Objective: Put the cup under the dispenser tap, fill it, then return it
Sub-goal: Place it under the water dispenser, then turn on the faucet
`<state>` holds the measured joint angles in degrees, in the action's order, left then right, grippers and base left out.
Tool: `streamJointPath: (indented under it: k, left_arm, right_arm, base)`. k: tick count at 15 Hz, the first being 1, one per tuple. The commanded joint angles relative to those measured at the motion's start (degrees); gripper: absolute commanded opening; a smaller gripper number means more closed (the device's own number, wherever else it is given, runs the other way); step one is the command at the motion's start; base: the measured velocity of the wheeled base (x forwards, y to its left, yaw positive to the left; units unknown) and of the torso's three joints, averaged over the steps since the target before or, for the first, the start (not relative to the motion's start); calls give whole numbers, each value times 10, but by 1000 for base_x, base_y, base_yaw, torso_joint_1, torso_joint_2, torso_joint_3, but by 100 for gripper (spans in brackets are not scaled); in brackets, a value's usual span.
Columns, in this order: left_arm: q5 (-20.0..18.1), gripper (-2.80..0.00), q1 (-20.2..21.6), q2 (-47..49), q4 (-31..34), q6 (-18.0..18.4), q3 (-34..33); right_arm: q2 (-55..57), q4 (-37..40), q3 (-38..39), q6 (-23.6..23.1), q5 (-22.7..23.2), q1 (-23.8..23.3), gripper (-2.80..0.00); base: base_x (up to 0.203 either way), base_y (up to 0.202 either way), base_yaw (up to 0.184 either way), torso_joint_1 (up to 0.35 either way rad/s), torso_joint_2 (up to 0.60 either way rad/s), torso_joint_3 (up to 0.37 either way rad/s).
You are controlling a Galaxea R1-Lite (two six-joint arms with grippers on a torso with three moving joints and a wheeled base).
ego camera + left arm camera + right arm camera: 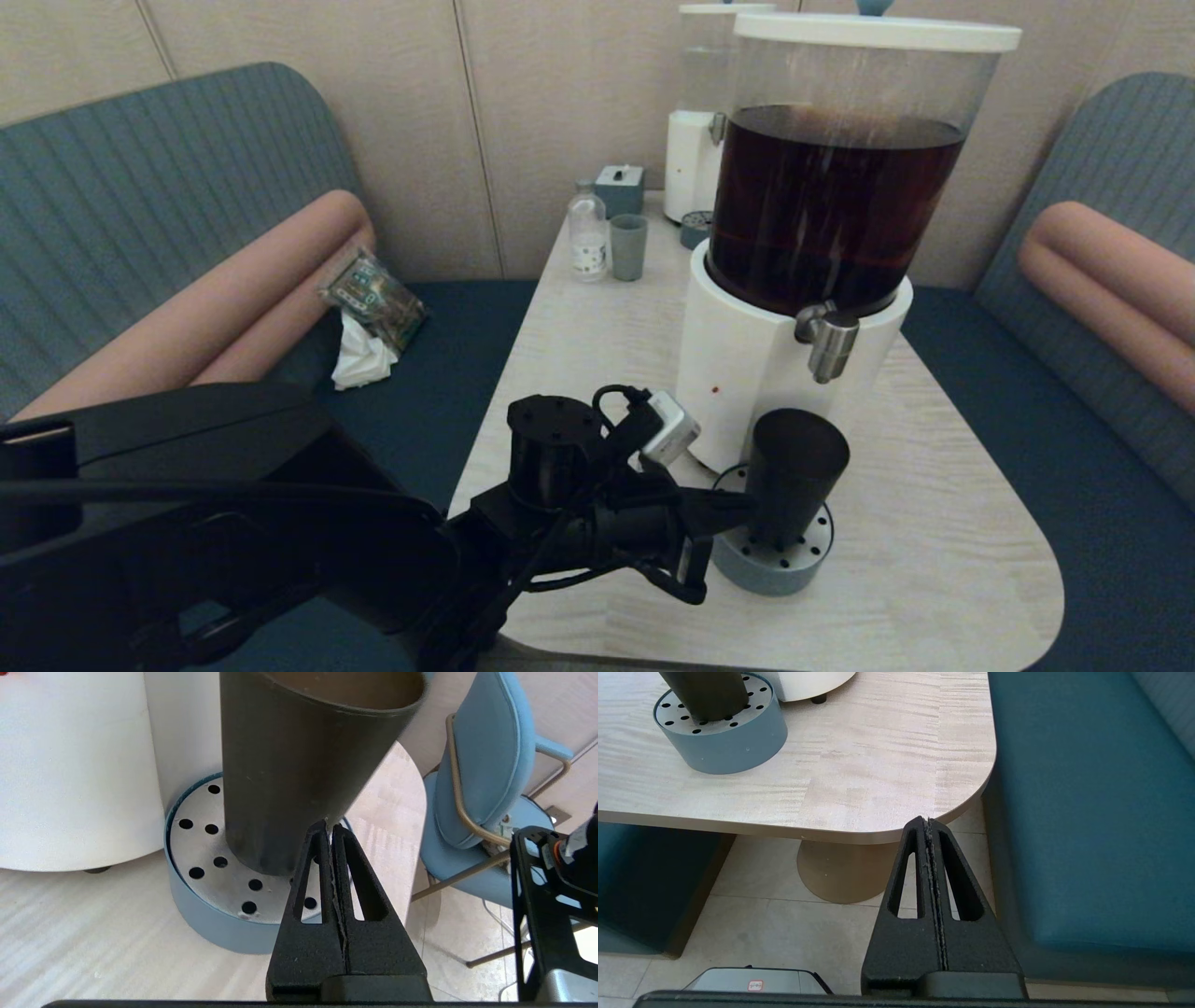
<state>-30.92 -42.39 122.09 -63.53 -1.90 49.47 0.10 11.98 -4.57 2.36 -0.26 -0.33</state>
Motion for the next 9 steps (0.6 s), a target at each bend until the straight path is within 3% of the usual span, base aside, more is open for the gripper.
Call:
streamJointPath:
  k: [1, 3, 6, 8, 9]
  left_arm:
    - [-1, -280, 0, -17, -5, 0, -13]
    - [1, -280, 1, -38, -5, 0, -32]
    - [36, -280, 3, -89, -7, 1, -91]
    - [73, -280, 20, -134, -8, 0, -123]
    - [111, -280, 34, -161, -7, -1, -134]
  right_arm:
    - [1, 1, 0, 0, 0, 0, -280]
    - [1, 1, 0, 0, 0, 0, -280]
    - [1, 1, 0, 0, 0, 1, -280]
    - [1, 1, 0, 1, 0, 0, -280]
    - [1, 1, 0, 0, 0, 0, -280]
  base:
    - [0, 0, 0, 0, 0, 0]
    - [0, 0, 0, 0, 0, 0]
    - [0, 0, 0, 0, 0, 0]
    - [0, 0, 0, 0, 0, 0]
    - [0, 0, 0, 0, 0, 0]
